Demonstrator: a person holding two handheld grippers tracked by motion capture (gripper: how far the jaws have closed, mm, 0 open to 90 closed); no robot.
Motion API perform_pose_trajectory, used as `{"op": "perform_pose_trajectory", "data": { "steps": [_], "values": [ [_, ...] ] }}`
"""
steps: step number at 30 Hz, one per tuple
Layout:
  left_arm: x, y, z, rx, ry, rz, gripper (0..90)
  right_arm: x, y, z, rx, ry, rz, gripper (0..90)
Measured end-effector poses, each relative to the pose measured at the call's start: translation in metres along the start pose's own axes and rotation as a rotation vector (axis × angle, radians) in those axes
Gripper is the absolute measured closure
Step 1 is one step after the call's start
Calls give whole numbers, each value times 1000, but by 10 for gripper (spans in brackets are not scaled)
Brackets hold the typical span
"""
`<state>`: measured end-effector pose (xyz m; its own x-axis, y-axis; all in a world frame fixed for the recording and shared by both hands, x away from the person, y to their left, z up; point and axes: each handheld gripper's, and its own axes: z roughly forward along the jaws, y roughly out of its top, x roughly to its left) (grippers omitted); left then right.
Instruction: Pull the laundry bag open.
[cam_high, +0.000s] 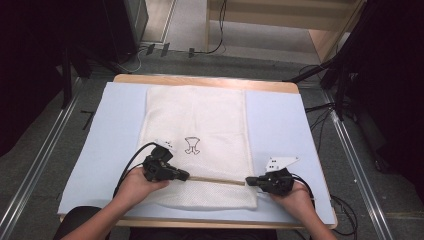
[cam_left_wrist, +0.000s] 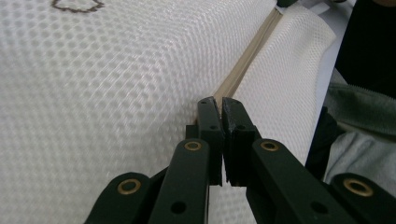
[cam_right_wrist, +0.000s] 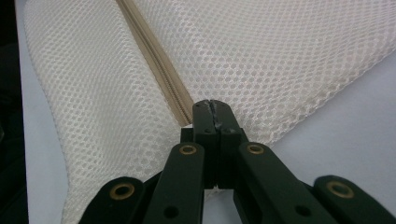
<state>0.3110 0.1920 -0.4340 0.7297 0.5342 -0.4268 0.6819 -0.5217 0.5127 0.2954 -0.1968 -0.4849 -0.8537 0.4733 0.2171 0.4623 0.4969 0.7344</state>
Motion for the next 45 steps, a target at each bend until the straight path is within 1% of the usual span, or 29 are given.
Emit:
{"op": "perform_pose_trajectory", "data": {
  "steps": [2,3,5,6,7,8,10,12,16,20,23,24,25,27,28,30,31,32,35,36,37,38,39,40,41,42,43,44,45],
  "values": [
    [2,-4,-5,-6,7,-9,890,0,0,0,0,2,-3,900],
    [4,-6,-8,-9,1,-17,890,0,0,0,1,2,-2,900],
    [7,-11,-13,-5,9,-22,890,-1,0,0,2,3,-9,900],
    [9,-13,-15,3,1,-23,890,-1,0,0,3,4,-12,900],
    [10,-15,-16,2,11,-26,890,-1,1,0,5,6,-11,900],
    [10,-16,-18,-3,2,-34,890,-1,1,0,6,8,-10,900],
    [10,-17,-19,-10,2,-28,890,-1,2,0,13,5,-13,900],
    [9,-19,-21,1,22,-19,890,-1,2,0,14,8,-15,900],
    [15,-25,-27,4,22,-50,891,-2,2,0,17,14,-19,900],
    [22,-34,-37,-2,27,-62,891,-1,3,0,23,12,-34,900],
    [30,-41,-46,-4,31,-91,891,-2,4,0,26,16,-38,900],
    [33,-44,-48,-2,36,-95,890,-2,4,0,27,16,-36,900],
    [35,-46,-52,2,57,-99,891,-2,4,0,29,17,-31,900],
    [41,-54,-59,-1,63,-125,890,-2,4,0,29,17,-37,900],
    [44,-58,-64,-3,76,-130,891,-2,4,0,30,17,-38,900],
    [49,-67,-72,-17,80,-160,890,-3,4,0,32,22,-37,900],
    [52,-72,-76,-21,81,-168,890,-3,5,0,34,23,-34,900],
    [53,-76,-80,-23,102,-165,890,-3,5,0,34,25,-37,900],
    [56,-85,-89,-51,119,-188,891,-4,5,0,36,28,-39,900],
    [57,-88,-93,-61,115,-195,890,-4,5,0,37,29,-38,900],
    [58,-90,-96,-70,139,-203,890,-4,5,0,37,31,-37,900],
    [59,-93,-100,-81,146,-216,890,-4,5,0,41,32,-39,900],
    [61,-96,-104,-81,175,-227,890,-4,6,0,42,32,-36,900],
    [64,-100,-107,-82,187,-240,890,-5,6,0,41,34,-38,900],
    [66,-104,-110,-92,174,-254,890,-5,6,0,41,39,-31,900],
    [67,-105,-113,-116,163,-271,890,-5,6,0,41,39,-29,900],
    [65,-104,-114,-131,168,-265,890,-5,6,0,41,40,-28,900],
    [63,-103,-114,-134,182,-254,889,-6,6,0,44,39,-27,900],
    [63,-103,-113,-138,185,-254,889,-6,6,0,44,42,-24,900]
  ]
}}
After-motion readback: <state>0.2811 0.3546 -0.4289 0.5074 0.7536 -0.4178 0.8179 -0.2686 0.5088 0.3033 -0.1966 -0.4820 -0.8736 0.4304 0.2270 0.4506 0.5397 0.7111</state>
